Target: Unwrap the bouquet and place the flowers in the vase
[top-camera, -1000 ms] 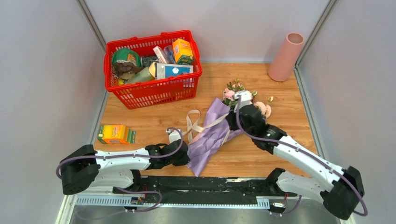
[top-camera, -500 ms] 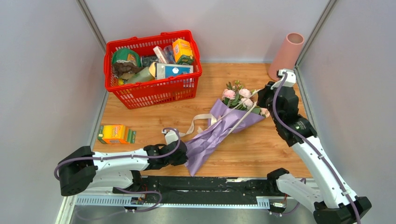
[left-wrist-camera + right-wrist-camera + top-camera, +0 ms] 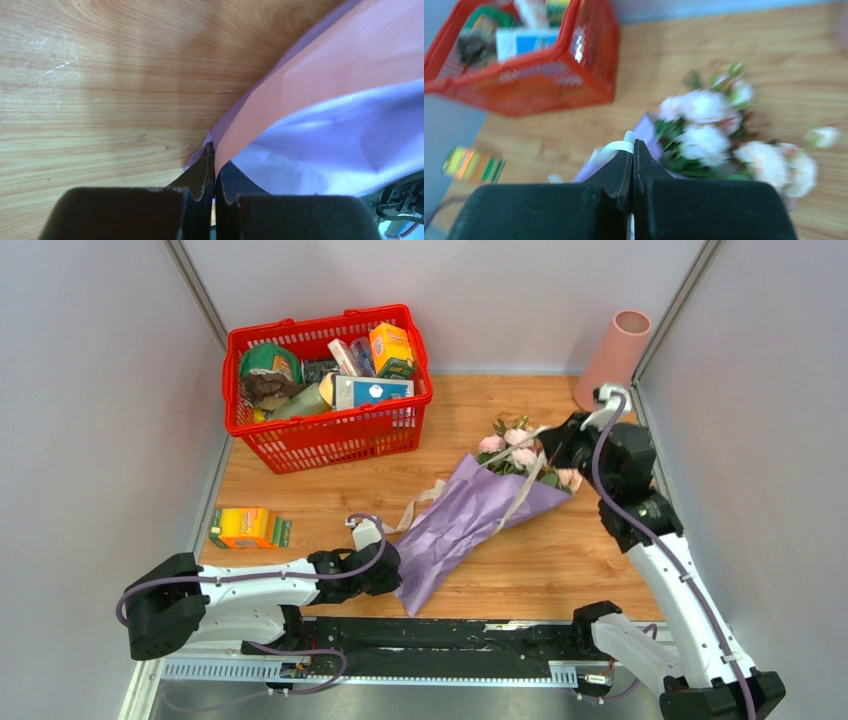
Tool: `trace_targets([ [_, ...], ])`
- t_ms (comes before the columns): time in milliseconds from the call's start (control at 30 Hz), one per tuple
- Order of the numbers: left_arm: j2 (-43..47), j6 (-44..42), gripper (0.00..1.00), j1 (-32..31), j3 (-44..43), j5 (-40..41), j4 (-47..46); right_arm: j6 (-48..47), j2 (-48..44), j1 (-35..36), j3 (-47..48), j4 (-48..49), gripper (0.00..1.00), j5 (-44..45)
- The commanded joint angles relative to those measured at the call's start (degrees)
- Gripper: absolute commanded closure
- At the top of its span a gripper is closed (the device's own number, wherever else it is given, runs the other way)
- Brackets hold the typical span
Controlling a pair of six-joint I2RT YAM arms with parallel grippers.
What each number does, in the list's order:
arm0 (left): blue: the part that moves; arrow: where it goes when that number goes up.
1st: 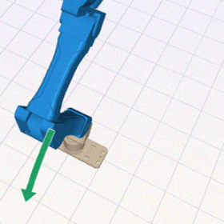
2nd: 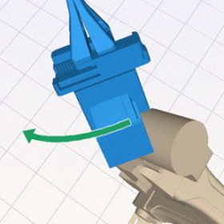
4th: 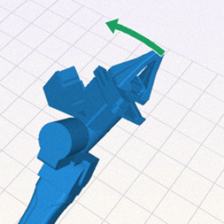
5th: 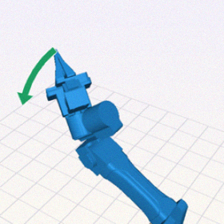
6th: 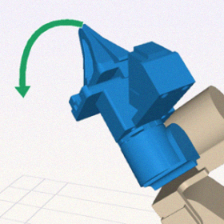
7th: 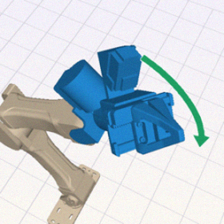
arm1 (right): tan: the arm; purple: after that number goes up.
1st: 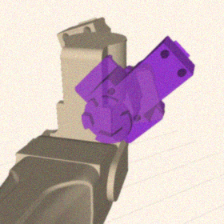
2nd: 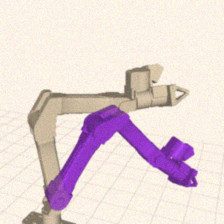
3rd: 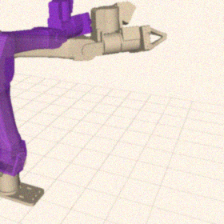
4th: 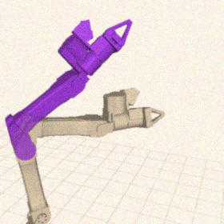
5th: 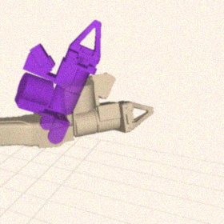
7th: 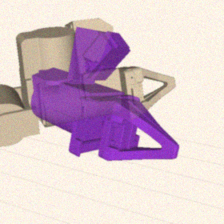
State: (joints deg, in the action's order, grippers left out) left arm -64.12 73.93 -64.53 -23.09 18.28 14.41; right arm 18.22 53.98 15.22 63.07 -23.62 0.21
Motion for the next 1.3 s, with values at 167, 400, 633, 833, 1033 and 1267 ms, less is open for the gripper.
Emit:
trace_targets([
  [167,3.7,2.3,1.00,-0.8,-0.6,4.9,7.3,2.0,-0.9,1.5,-18.7,18.3,1.00,-29.8],
  [400,6.5,4.3,1.00,-0.9,-0.1,7.7,8.8,-0.6,3.3,1.4,-8.3,9.4,1.00,-26.3],
  [633,3.2,5.9,1.00,-0.9,-0.2,7.6,10.5,-1.6,6.8,0.9,4.9,1.6,1.00,-11.3],
  [833,1.8,6.1,1.00,-0.9,0.0,7.6,10.6,-3.2,7.6,-0.2,8.0,1.1,1.00,-4.0],
  [1033,2.7,6.4,1.00,-0.9,1.1,7.2,10.5,-4.1,8.5,-2.4,16.9,0.0,1.00,-3.9],
  [1267,3.4,6.6,1.00,-0.9,1.9,7.2,10.1,-4.2,12.1,-2.5,25.1,1.3,1.00,-6.2],
])
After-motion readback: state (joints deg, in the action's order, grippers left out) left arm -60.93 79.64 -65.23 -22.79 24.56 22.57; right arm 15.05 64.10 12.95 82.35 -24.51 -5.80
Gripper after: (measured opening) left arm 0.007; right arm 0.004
